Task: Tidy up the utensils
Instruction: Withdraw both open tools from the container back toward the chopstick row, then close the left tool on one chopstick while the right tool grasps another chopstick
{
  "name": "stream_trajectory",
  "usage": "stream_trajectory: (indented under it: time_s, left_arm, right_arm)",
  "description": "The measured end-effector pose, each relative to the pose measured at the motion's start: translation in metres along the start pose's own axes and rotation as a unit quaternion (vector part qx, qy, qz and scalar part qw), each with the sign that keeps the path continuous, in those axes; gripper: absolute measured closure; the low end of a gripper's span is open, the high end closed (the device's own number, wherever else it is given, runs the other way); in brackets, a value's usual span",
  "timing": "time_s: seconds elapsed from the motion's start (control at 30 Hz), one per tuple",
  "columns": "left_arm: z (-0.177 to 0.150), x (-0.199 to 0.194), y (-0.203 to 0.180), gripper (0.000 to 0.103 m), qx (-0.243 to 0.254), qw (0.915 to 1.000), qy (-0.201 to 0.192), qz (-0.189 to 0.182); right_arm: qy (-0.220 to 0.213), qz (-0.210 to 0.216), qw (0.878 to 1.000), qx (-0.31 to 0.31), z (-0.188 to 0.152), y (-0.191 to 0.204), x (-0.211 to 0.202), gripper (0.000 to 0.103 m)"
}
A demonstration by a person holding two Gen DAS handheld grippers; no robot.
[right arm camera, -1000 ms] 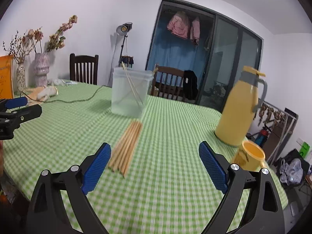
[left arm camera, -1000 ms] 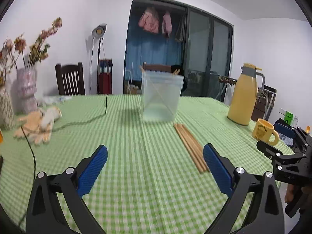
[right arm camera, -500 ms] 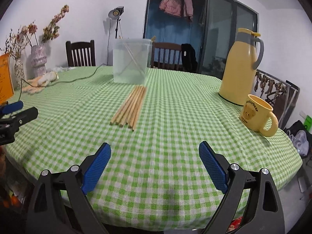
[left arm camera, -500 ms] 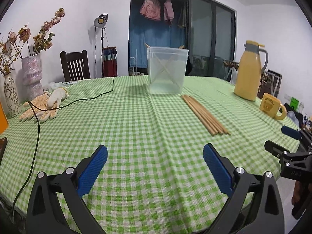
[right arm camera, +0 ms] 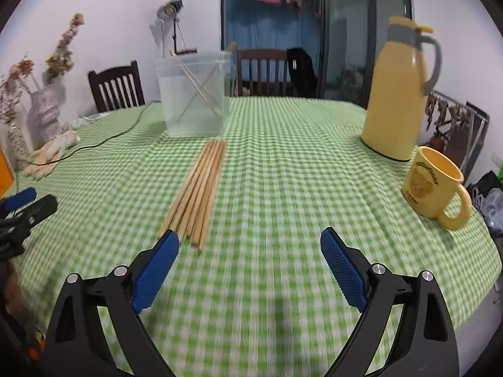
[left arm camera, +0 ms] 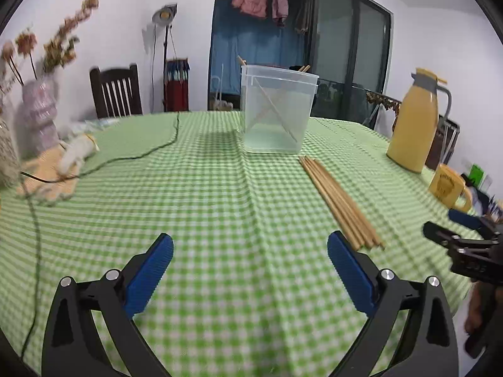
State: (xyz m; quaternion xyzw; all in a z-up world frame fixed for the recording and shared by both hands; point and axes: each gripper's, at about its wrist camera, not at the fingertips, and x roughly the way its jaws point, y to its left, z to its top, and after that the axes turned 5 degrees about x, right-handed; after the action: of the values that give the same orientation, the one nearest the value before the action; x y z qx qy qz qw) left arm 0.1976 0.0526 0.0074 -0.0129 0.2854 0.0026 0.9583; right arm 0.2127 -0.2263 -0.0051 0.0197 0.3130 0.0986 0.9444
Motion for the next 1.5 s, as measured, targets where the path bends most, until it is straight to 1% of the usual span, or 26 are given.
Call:
stream_trajectory:
  time_s: [0.07,0.1,0.13,0.2,0.27,0.3,0.43,0.5,0.63,0.67,0.7,0.73,0.77,0.8,0.9,1.0,1.03,1.17,1.23,1.27,1.33,1.37,1.4,1.43,1.47,1.5]
  left_arm:
    - [0.010,0.012,0.001,0.008,-0.002,0.9999,0.014,-0.001]
    - [0.013,0.016,0.000,0.008,0.002,0.9999,0.016,0.000]
    - [0.015,0.020,-0.002,0.008,0.008,0.9998,0.018,0.003]
    - [0.020,0.028,-0.005,0.008,0.023,0.9994,0.022,0.009]
    - [0.022,0.034,-0.007,0.008,0.030,0.9990,0.031,0.010]
    - [0.023,0.039,-0.008,0.008,0.032,0.9988,0.038,0.003]
    - [0.027,0.056,-0.018,0.008,0.037,0.9974,0.061,-0.013]
    - [0.028,0.063,-0.026,0.008,0.044,0.9967,0.066,-0.016]
    - [0.031,0.079,-0.044,0.008,0.059,0.9945,0.083,-0.025]
    - [0.032,0.082,-0.048,0.008,0.061,0.9940,0.086,-0.029]
    - [0.031,0.085,-0.053,0.008,0.064,0.9930,0.093,-0.035]
    - [0.031,0.088,-0.059,0.008,0.069,0.9918,0.098,-0.044]
    - [0.031,0.091,-0.066,0.008,0.077,0.9905,0.101,-0.052]
    - [0.030,0.092,-0.071,0.008,0.085,0.9897,0.102,-0.053]
    - [0.028,0.100,-0.085,0.009,0.113,0.9866,0.110,-0.043]
    - [0.025,0.105,-0.092,0.014,0.118,0.9843,0.120,-0.051]
    - [0.025,0.107,-0.095,0.019,0.123,0.9834,0.124,-0.049]
    - [0.021,0.114,-0.105,0.025,0.141,0.9788,0.140,-0.051]
    - [0.018,0.114,-0.107,0.040,0.147,0.9769,0.146,-0.053]
    - [0.017,0.114,-0.107,0.045,0.148,0.9760,0.151,-0.055]
    - [0.016,0.111,-0.107,0.062,0.147,0.9750,0.154,-0.066]
    - [0.015,0.110,-0.107,0.068,0.147,0.9744,0.155,-0.069]
    - [0.014,0.108,-0.105,0.079,0.149,0.9734,0.158,-0.074]
    - [0.013,0.105,-0.104,0.094,0.153,0.9727,0.159,-0.073]
    - [0.013,0.102,-0.101,0.097,0.153,0.9724,0.160,-0.074]
    - [0.012,0.100,-0.097,0.097,0.148,0.9722,0.163,-0.080]
  right_arm:
    - [0.029,-0.003,1.000,-0.002,0.013,0.002,0.019,0.017]
    - [0.037,-0.001,0.999,-0.002,0.015,0.003,0.025,0.025]
    - [0.057,0.009,0.998,-0.002,0.019,0.004,0.037,0.030]
    - [0.084,0.017,0.996,-0.005,0.019,0.008,0.052,0.046]
    - [0.099,0.021,0.995,-0.015,0.017,0.012,0.060,0.052]
    - [0.106,0.026,0.994,-0.020,0.014,0.015,0.063,0.055]
    - [0.116,0.027,0.992,-0.034,0.011,0.021,0.068,0.057]
    - [0.116,0.025,0.992,-0.037,0.009,0.022,0.071,0.060]
    - [0.115,0.026,0.992,-0.042,0.006,0.022,0.068,0.063]
    - [0.116,0.027,0.992,-0.047,0.005,0.023,0.067,0.068]
    - [0.120,0.026,0.991,-0.052,0.004,0.024,0.067,0.076]
    - [0.120,0.029,0.991,-0.057,0.002,0.026,0.066,0.081]
    - [0.120,0.033,0.991,-0.059,0.001,0.026,0.066,0.089]
    - [0.121,0.035,0.990,-0.059,0.000,0.026,0.065,0.095]
    - [0.119,0.032,0.991,-0.052,-0.001,0.021,0.062,0.096]
    - [0.116,0.032,0.992,-0.039,-0.001,0.010,0.060,0.096]
    - [0.116,0.033,0.992,-0.037,-0.001,0.007,0.059,0.096]
    - [0.113,0.037,0.993,-0.030,-0.003,0.000,0.056,0.096]
    - [0.110,0.038,0.993,-0.029,-0.005,-0.001,0.054,0.096]
    - [0.109,0.039,0.993,-0.029,-0.006,-0.001,0.053,0.096]
    - [0.106,0.040,0.993,-0.035,-0.007,0.000,0.051,0.096]
    - [0.104,0.042,0.993,-0.039,-0.008,-0.001,0.050,0.096]
    - [0.102,0.043,0.993,-0.042,-0.010,-0.001,0.049,0.096]
    - [0.097,0.045,0.993,-0.045,-0.011,-0.001,0.048,0.096]
    - [0.093,0.047,0.993,-0.049,-0.013,-0.002,0.046,0.096]
    - [0.089,0.050,0.993,-0.053,-0.015,-0.003,0.044,0.096]
